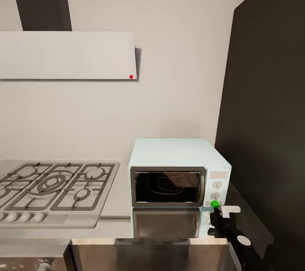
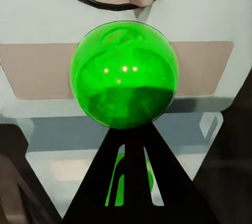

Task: In the kitchen, take the popcorn bag from the countertop, put it into the microwave, and heat it until the popcorn is cooked so the cooked popcorn ends up inside the bag.

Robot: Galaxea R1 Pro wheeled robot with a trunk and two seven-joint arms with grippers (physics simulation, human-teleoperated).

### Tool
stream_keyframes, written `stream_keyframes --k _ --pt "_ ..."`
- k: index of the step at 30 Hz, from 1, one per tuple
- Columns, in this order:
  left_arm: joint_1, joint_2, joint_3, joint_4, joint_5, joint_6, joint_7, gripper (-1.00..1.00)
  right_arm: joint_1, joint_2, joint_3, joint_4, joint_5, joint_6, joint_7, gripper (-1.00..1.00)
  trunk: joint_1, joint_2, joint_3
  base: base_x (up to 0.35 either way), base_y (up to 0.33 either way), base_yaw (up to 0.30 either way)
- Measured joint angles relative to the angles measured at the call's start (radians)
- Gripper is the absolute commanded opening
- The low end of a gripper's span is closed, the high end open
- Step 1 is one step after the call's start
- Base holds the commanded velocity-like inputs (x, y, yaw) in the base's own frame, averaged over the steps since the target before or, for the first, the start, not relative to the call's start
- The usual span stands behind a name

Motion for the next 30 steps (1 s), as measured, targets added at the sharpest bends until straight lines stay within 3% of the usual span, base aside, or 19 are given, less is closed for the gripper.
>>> stream_keyframes --k 12,18,19,30 --pt "0.0 0.0 0.0 0.001 0.0 -0.001 0.0 1.0 -0.017 0.0 0.001 -0.001 -0.001 -0.001 0.001 -1.0 0.001 0.0 0.0 -0.313 0.0 0.0" --pt "0.0 0.001 0.0 0.001 0.0 -0.002 0.0 1.0 -0.017 0.0 0.001 -0.001 -0.001 -0.001 0.001 -1.0 0.0 0.0 0.0 -0.131 0.0 0.0" --pt "0.0 0.001 0.0 0.001 0.0 -0.002 0.0 1.0 -0.017 0.0 0.001 -0.001 -0.001 -0.001 0.001 1.0 0.0 0.0 0.0 -0.009 0.0 0.0" --pt "0.0 0.001 0.0 0.001 0.0 -0.002 0.0 1.0 -0.017 0.0 0.001 -0.001 -0.001 -0.001 0.002 1.0 0.0 0.0 0.0 -0.001 0.0 0.0"
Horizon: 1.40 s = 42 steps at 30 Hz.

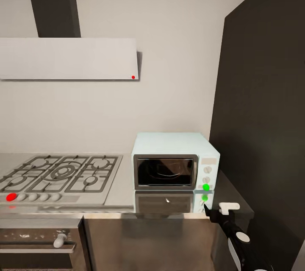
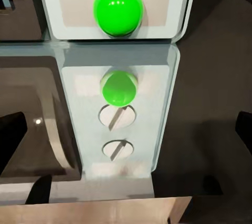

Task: In the kitchen, take the popcorn bag from the countertop, put it into the microwave, and heat it until the popcorn is cooked so the cooked popcorn ends up inside the bag.

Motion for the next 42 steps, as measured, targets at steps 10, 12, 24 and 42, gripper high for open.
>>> stream_keyframes --k 10,12,24,42 --pt "0.0 0.0 0.0 0.0 0.0 0.0 0.0 1.0 0.0 0.0 0.001 0.025 0.001 0.0 0.0 1.0 0.0 0.0 0.0 -0.134 0.093 0.0" --pt "0.0 0.002 0.001 0.0 0.0 -0.001 0.0 1.0 0.0 0.0 0.001 0.051 0.001 0.0 0.0 1.0 0.001 0.0 0.0 -0.276 0.161 0.0" --pt "0.0 0.024 0.002 -0.001 0.0 -0.003 0.0 1.0 0.0 -0.08 0.005 0.437 0.006 -0.076 -0.002 1.0 0.001 0.0 0.0 -0.269 0.134 0.0" --pt "0.0 0.009 0.003 -0.002 0.0 -0.003 0.0 1.0 0.198 -0.012 0.013 0.358 0.006 0.179 -0.339 1.0 0.0 0.0 0.0 -0.013 0.003 0.0"
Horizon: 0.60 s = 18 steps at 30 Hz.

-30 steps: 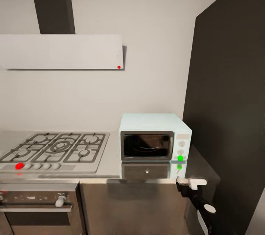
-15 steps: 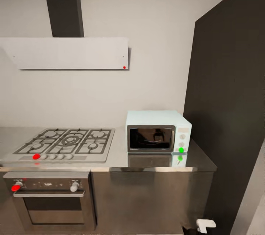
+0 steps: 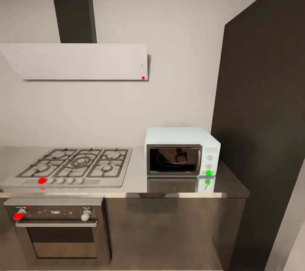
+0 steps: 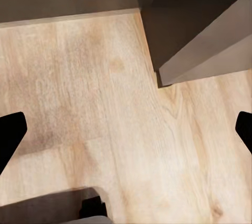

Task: In the kitchen, take the popcorn bag from the countertop, put it into the microwave, and heat it until the popcorn is cooked so the cooked popcorn ends up inside the bag.

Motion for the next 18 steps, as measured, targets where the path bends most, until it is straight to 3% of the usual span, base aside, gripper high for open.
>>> stream_keyframes --k 4,6,8,18 --pt "0.0 0.0 0.0 0.0 0.0 0.0 0.0 1.0 0.0 0.0 0.006 0.032 -0.001 -0.005 0.001 1.0 0.0 0.0 0.0 0.0 0.0 0.0" --pt "0.0 0.0 0.0 0.0 0.0 0.0 0.0 1.0 0.002 -0.004 0.007 0.2 -0.001 -0.008 0.002 1.0 0.0 0.0 0.0 0.0 0.0 0.0" --pt "0.0 0.0 0.0 0.0 0.0 0.0 0.0 1.0 0.014 -0.005 0.009 0.269 -0.002 -0.007 0.004 1.0 0.0 0.0 0.0 0.0 0.0 0.0" --pt "0.0 0.0 0.0 0.0 0.0 0.0 0.0 1.0 0.185 -0.007 0.011 0.29 -0.001 -0.005 0.003 1.0 0.0 0.0 0.0 0.0 0.0 0.0"
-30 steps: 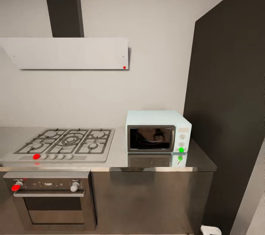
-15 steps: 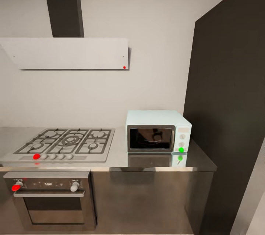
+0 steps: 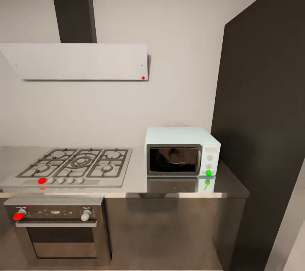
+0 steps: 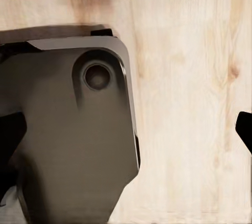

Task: In the kitchen, take the popcorn bag from the countertop, put it into the microwave, and heat it until the popcorn is cooked so the cooked popcorn ends up inside the bag.

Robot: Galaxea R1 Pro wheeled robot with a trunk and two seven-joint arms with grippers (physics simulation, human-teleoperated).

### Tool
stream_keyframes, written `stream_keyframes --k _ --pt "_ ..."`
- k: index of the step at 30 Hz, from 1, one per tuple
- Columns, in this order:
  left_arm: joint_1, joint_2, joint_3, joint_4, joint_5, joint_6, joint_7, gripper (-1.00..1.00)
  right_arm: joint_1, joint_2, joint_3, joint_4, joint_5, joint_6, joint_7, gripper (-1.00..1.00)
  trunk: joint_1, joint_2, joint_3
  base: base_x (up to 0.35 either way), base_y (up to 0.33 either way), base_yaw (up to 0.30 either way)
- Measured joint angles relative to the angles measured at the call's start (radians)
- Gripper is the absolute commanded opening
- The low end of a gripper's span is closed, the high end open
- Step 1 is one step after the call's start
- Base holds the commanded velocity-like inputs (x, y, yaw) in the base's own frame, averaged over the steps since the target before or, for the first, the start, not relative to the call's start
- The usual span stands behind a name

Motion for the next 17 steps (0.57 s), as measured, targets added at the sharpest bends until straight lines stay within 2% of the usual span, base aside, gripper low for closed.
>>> stream_keyframes --k 5,10,17 --pt "0.0 0.0 0.0 0.0 0.0 0.0 0.0 1.0 0.027 -0.001 -0.005 -0.006 0.001 -0.004 0.0 1.0 0.0 0.0 0.0 0.0 0.0 0.0" --pt "0.0 0.002 0.0 0.0 0.0 0.001 0.0 1.0 0.028 -0.001 -0.007 -0.027 0.0 -0.097 0.002 1.0 0.0 0.0 0.0 0.0 0.0 0.0" --pt "0.0 -0.002 0.001 0.0 0.0 0.001 0.0 1.0 0.028 -0.002 -0.007 -0.028 0.0 -0.11 0.002 1.0 0.0 0.0 0.0 0.0 0.0 0.0"
